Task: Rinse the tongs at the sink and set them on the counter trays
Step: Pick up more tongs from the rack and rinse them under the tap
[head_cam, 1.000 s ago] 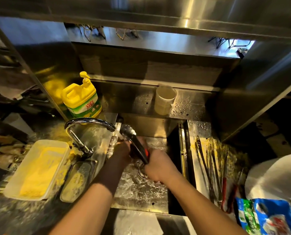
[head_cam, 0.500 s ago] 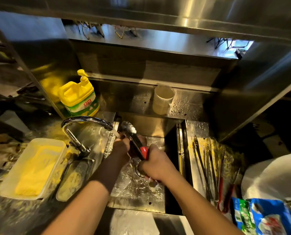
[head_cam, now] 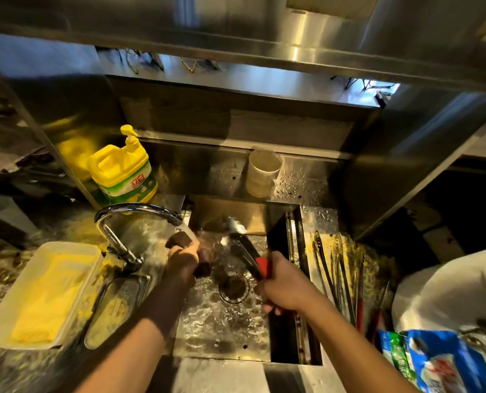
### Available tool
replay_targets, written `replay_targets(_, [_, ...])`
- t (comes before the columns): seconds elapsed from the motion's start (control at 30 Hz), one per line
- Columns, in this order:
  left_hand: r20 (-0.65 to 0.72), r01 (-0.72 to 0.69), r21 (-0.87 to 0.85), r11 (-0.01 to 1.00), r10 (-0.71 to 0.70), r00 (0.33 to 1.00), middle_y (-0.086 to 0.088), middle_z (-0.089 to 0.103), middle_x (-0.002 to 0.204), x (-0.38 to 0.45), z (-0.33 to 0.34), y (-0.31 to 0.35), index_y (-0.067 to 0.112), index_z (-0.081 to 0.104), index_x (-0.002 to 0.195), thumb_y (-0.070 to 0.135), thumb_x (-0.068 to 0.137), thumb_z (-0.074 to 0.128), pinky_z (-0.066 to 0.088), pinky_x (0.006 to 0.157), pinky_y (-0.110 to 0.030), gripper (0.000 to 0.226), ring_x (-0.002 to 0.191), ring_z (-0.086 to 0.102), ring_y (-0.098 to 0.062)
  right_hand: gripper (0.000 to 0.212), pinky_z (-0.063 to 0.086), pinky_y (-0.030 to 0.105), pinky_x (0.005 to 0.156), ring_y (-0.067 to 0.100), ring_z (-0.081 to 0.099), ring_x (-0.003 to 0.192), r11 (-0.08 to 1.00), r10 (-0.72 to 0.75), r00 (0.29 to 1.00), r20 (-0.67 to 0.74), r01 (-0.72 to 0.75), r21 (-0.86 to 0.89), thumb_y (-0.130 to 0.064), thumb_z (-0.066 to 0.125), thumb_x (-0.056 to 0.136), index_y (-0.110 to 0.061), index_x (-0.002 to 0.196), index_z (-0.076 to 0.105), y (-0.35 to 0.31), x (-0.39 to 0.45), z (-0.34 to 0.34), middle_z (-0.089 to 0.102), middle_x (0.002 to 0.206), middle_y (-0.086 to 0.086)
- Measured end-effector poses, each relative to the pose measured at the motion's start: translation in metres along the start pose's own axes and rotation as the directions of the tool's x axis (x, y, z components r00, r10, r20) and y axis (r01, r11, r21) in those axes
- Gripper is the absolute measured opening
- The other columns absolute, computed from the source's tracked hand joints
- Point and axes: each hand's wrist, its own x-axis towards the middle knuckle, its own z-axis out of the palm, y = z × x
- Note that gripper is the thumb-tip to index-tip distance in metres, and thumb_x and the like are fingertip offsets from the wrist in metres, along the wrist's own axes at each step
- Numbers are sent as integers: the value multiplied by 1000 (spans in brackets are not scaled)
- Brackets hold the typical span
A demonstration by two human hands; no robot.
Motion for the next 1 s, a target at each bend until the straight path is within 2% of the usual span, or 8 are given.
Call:
replay_targets(0.1, [104,-29,-46,999,34,994,-19,61,95,-13,-2,-14,1,62,102,13,95,59,51,59,-26,14,73,60,-28,39,54,34,53,27,72,65,998,9,999,-32,-7,57,-13,69,86,-22,111,40,3,1,-1,68,96,14])
replay_targets(0.2, [191,35,-51,998,-25,981,-20,62,95,-22,2,-22,0,63,98,15,95,60,54,73,-37,16,86,62,-32,38,53,32,52,25,72,65,998,8,997,-79,-3,68,-13,67,87,-27,111,42,4,0,2,69,94,11])
replay_targets(0.27, [226,72,-63,995,-56,973,-20,66,97,-30,3,-19,2,61,100,17,94,62,59,66,-38,16,84,66,-31,29,55,32,53,21,71,65,998,17,994,-110,-10,66,-12,65,87,-30,102,47,3,-2,5,70,89,8])
replay_targets(0.4, [372,39,-37,999,-23,928,-20,70,109,-42,6,-8,8,63,107,22,94,63,53,91,-57,19,103,67,-37,21,61,47,74,25,72,80,996,10,977,-214,-29,-86,-16,62,91,-24,109,55,1,-11,5,70,94,6])
replay_targets(0.57, [483,-11,-49,999,34,875,-10,73,95,-63,13,13,21,62,110,23,92,64,58,58,-35,18,87,71,-28,21,56,41,80,24,68,90,975,-74,919,-388,-15,-222,-19,63,91,-29,108,55,-3,-32,1,63,86,-9])
replay_targets(0.73, [607,-130,-50,990,134,783,-11,72,106,-96,32,25,19,65,100,17,94,62,55,81,-37,8,90,69,-24,36,52,36,72,27,67,91,901,-227,803,-551,-42,-432,-21,59,85,-31,120,54,8,-70,-8,69,95,0])
replay_targets(0.87, [696,-178,-22,984,143,703,-16,70,115,-137,59,18,16,67,103,15,94,62,50,99,-50,11,104,68,-31,24,54,35,55,22,70,65,999,-12,785,-620,-20,-44,-14,64,81,-23,102,60,32,-114,-17,67,78,2])
replay_targets(1.0, [784,-223,60,973,92,613,-15,71,112,-185,87,3,15,66,115,20,93,64,51,98,-52,23,105,68,-33,28,51,35,49,28,67,52,843,231,830,-507,89,530,2,59,83,-9,109,58,58,-155,-28,74,69,8])
